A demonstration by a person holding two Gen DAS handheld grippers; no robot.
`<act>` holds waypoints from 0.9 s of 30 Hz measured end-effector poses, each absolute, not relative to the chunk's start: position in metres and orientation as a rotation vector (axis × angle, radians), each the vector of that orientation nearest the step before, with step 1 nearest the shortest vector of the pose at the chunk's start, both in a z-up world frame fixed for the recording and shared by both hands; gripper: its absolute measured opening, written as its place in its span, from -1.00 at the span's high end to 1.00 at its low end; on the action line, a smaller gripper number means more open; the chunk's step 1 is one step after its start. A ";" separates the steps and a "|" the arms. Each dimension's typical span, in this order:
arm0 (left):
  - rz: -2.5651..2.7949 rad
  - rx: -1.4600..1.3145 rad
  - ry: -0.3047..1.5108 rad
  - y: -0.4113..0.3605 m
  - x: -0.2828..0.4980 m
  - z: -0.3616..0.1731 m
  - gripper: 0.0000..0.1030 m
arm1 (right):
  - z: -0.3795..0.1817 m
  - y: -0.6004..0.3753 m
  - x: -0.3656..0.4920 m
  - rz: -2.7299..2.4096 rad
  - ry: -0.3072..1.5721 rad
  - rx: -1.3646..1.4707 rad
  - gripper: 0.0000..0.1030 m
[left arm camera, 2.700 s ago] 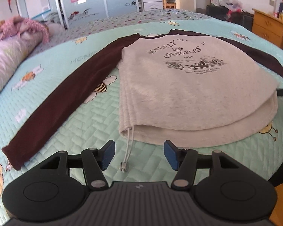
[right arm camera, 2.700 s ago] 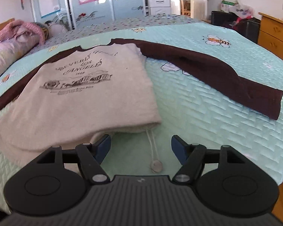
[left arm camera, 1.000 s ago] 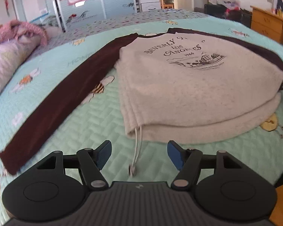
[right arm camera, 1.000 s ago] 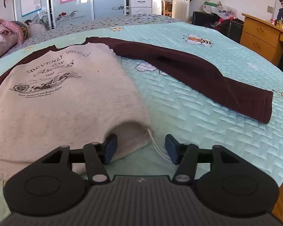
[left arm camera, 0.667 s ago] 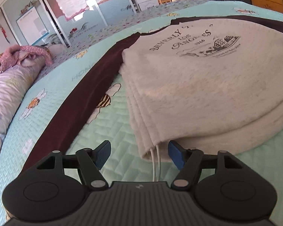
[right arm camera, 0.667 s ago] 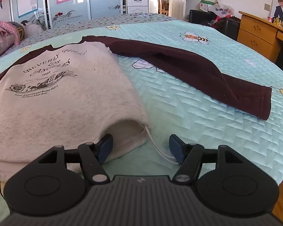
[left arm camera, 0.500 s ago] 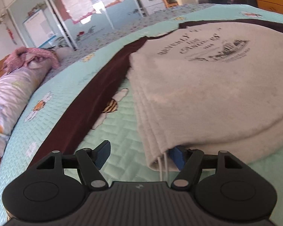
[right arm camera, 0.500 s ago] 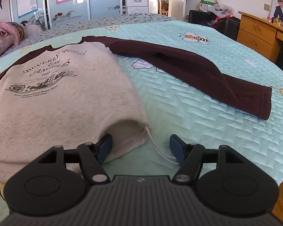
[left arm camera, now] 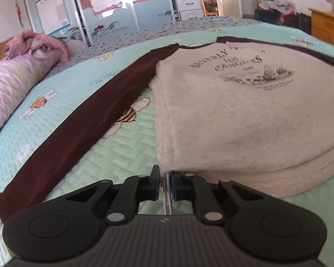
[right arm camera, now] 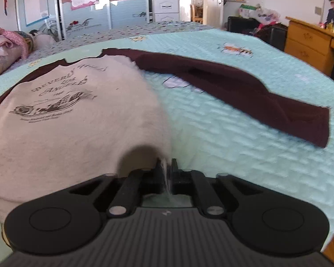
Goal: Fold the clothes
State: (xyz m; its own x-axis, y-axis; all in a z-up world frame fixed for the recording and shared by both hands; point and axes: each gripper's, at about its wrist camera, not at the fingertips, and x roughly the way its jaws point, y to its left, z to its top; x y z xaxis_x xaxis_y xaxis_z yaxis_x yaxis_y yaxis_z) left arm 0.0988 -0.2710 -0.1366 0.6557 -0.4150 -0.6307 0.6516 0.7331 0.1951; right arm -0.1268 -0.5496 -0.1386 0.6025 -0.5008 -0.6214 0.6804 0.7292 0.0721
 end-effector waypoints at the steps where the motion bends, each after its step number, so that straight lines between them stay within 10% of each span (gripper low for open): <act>1: -0.631 0.427 0.584 -0.266 0.097 -0.131 0.86 | -0.130 -0.549 -0.133 -0.696 0.591 0.319 0.92; 15: -0.605 0.376 0.661 -0.227 0.084 -0.127 0.78 | -0.130 -0.531 -0.147 -0.646 0.697 0.340 0.88; 17: -0.614 0.380 0.644 -0.227 0.079 -0.124 0.64 | -0.128 -0.529 -0.149 -0.647 0.685 0.342 0.61; 19: -0.615 0.382 0.640 -0.229 0.078 -0.122 0.32 | -0.126 -0.529 -0.148 -0.650 0.688 0.338 -0.11; 27: -0.647 0.347 0.648 -0.211 0.056 -0.106 0.02 | -0.123 -0.518 -0.162 -0.624 0.763 0.346 -0.23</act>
State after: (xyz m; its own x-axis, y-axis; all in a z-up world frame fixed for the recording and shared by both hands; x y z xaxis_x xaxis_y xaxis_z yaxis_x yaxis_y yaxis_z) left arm 0.0561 -0.2113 -0.1060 0.6133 -0.4445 -0.6529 0.6520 0.7515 0.1008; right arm -0.1618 -0.5184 -0.1231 0.5569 -0.3965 -0.7298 0.6371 0.7676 0.0691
